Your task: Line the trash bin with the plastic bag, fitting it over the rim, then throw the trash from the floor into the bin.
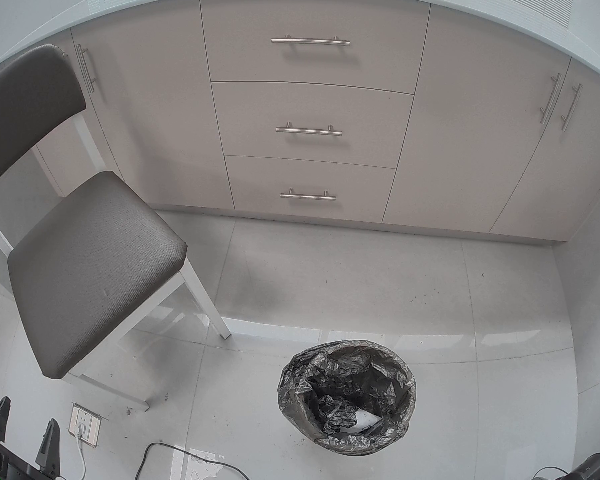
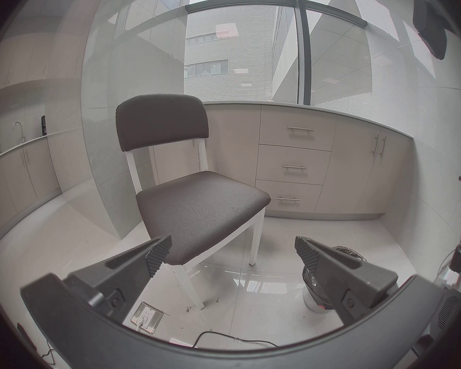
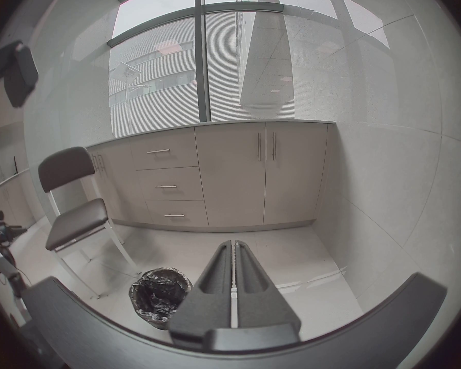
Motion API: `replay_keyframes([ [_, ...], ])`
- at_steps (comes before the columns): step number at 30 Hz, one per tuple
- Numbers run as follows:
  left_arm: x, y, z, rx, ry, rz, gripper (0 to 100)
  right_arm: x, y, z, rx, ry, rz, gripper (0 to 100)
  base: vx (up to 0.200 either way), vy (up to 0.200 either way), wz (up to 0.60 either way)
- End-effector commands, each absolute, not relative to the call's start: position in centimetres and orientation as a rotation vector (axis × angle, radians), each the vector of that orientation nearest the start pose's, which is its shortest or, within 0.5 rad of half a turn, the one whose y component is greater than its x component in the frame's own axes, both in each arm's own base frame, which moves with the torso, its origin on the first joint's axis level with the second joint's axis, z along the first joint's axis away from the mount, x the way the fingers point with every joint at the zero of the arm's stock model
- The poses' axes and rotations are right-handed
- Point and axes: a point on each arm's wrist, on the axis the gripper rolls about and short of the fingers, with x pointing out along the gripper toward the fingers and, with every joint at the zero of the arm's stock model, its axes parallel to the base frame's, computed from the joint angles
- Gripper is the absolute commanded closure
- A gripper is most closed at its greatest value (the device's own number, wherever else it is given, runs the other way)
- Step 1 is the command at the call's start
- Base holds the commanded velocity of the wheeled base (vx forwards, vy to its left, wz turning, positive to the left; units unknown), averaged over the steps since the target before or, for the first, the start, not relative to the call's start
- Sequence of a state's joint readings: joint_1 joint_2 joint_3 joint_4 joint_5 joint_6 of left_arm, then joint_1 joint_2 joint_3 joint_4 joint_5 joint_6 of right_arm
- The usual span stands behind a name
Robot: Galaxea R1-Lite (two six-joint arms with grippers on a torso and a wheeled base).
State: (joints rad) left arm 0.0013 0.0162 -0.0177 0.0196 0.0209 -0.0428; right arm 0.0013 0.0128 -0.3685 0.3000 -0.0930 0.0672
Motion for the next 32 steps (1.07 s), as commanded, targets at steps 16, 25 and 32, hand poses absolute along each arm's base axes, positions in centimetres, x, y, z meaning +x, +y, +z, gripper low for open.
replay_keyframes([
  [16, -2.29, 0.04, 7.57, -0.043, 0.018, 0.023, 0, -2.32, 0.02, 7.55, -0.014, 0.008, 0.011, 100, 0.000, 0.000, 0.00],
  [25, -2.29, 0.04, 7.57, -0.043, 0.018, 0.022, 0, -2.33, 0.02, 7.59, -0.014, 0.006, 0.012, 100, 0.000, 0.000, 0.00],
  [32, -2.29, 0.04, 7.57, -0.043, 0.018, 0.023, 0, -2.30, 0.02, 7.54, -0.011, 0.006, 0.017, 100, 0.000, 0.000, 0.00],
])
